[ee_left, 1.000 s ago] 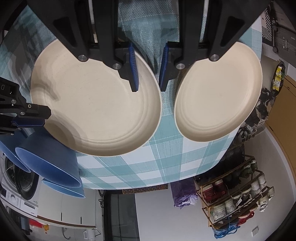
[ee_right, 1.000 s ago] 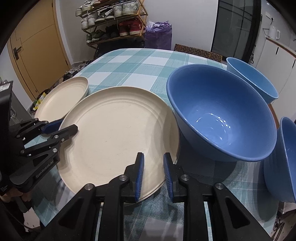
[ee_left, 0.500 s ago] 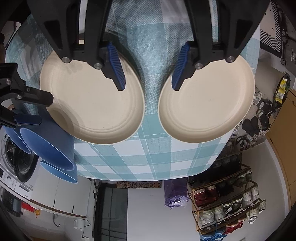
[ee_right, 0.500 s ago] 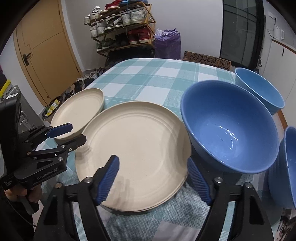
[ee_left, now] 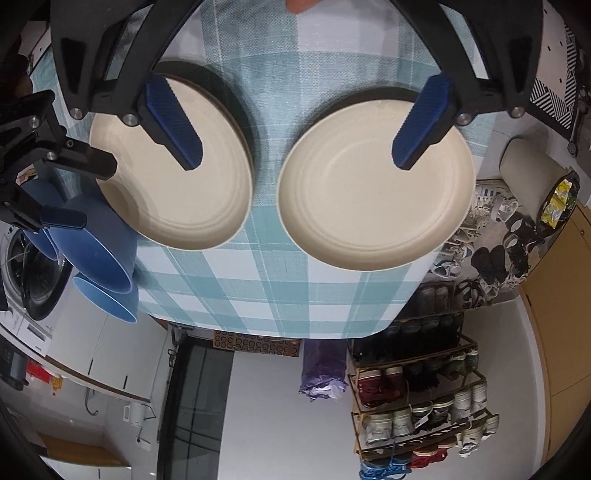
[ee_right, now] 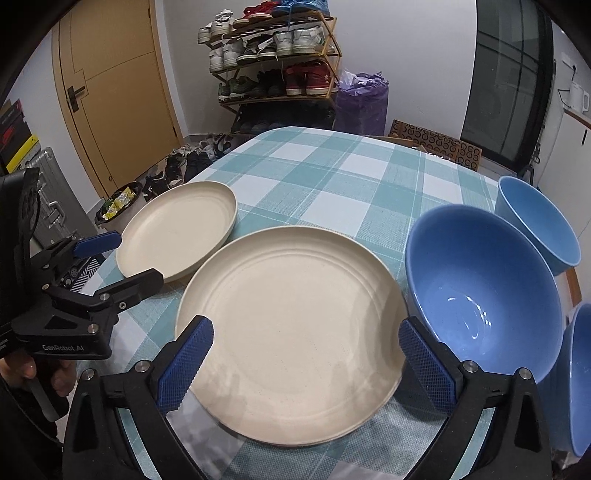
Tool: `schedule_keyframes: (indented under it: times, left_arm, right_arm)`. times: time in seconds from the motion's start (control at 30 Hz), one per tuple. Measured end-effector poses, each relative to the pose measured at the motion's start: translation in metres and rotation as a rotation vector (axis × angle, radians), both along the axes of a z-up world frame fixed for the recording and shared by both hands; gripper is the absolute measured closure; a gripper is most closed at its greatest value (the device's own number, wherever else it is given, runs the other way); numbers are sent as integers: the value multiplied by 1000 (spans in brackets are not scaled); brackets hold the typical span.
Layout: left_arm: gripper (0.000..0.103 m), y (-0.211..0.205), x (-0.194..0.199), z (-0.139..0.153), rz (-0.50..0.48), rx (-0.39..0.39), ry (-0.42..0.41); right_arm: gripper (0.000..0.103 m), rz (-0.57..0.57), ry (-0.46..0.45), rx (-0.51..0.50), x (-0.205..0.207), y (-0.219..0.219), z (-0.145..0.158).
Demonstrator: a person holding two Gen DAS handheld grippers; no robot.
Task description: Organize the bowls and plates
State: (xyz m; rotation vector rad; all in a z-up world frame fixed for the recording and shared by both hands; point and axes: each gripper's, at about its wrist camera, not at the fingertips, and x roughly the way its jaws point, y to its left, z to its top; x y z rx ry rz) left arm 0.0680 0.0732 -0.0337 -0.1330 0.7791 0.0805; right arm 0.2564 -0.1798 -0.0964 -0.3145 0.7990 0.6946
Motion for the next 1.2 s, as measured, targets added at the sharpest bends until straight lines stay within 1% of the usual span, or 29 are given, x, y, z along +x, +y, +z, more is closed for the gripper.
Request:
schedule_keyframes:
  times: [0.2,0.33,0.5,0.73,0.9,1.2]
  left_arm:
    - [0,20,-9,5,60,-4,-10]
    - [0,39,-14,8,129,-21,-19]
    - [0,62,-19,7,202,-47,-23]
    - [0,82,-19,4,278,-46,-21]
    - [0,89,-19,0,302,-54,-15]
    - [0,103,-15,-10,336,-68,3]
  right_arm:
    - [1,16,-14,17,4,10,10]
    - [1,23,-25,30,7,17,19]
    - [1,40,-44,49,11,28,33]
    - [1,58,-53,60,17,45,43]
    - [1,69,-38,67,23,58,43]
    - [1,84,1,56,35,83,32]
